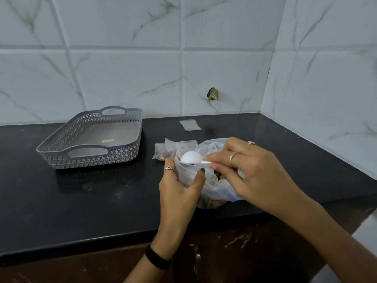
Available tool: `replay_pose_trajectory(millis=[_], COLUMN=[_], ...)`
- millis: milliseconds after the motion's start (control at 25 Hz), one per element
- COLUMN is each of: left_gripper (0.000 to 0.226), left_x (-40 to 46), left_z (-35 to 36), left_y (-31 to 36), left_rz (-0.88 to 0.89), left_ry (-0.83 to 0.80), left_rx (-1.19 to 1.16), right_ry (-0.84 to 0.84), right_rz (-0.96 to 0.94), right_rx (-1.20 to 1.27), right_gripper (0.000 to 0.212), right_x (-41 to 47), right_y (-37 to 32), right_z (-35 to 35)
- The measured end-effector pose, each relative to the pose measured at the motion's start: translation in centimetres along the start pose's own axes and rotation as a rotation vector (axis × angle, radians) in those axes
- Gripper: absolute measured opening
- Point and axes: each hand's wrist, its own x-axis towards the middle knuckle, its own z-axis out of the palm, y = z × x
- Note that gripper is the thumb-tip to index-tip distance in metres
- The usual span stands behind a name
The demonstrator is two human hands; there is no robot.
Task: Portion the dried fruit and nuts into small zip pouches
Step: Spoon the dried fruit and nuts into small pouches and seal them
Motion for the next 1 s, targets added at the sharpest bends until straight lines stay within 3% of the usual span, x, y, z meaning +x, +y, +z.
replay_pose_trajectory(millis=[80,240,480,640,800,920,1000], left_gripper=[0.035,0.041,0.034,0.035,0.026,0.027,0.032], left_x=[0.04,-0.08,-0.15,-0.18,-0.2,-0.35,-0.33], left_z=[0.09,0.08,-0.21,-0.19,-0.01,0.1,0.08], left_y=[0.03,0.2,0.55,0.72,0.91,0.98,0.93], left_rz=[-0.004,0.0,0.001,-0.009,-0.019,-0.014,-0.028], left_ry=[-0.016,-0.031,-0.04,-0.031,-0.038,-0.052,-0.067], left_rx=[-0.009,-0.006,0.015,0.022,0.02,0.027,0.029], right_ry=[0.026,0.087,0.026,0.057,0.04,0.006,0.077], right_rz=[-0.119,-0.14,-0.073,0.058,-0.053,0.005,0.132], right_rx=[-0.129,-0.094,-0.031,0.157,-0.022,0.116,0.235], right_gripper=[0.023,0.023,0.025,0.025,0.026,0.025,0.017], right_x=[-0.14,-0.2,-0.41,-0.26,-0.51,-0.64,-0.65], right_y=[0.4,0.39,-0.19,0.08,0.04,-0.06,-0.14], right_z=[0.38,0.39,0.29,-0.25,0.01,0.07,-0.17])
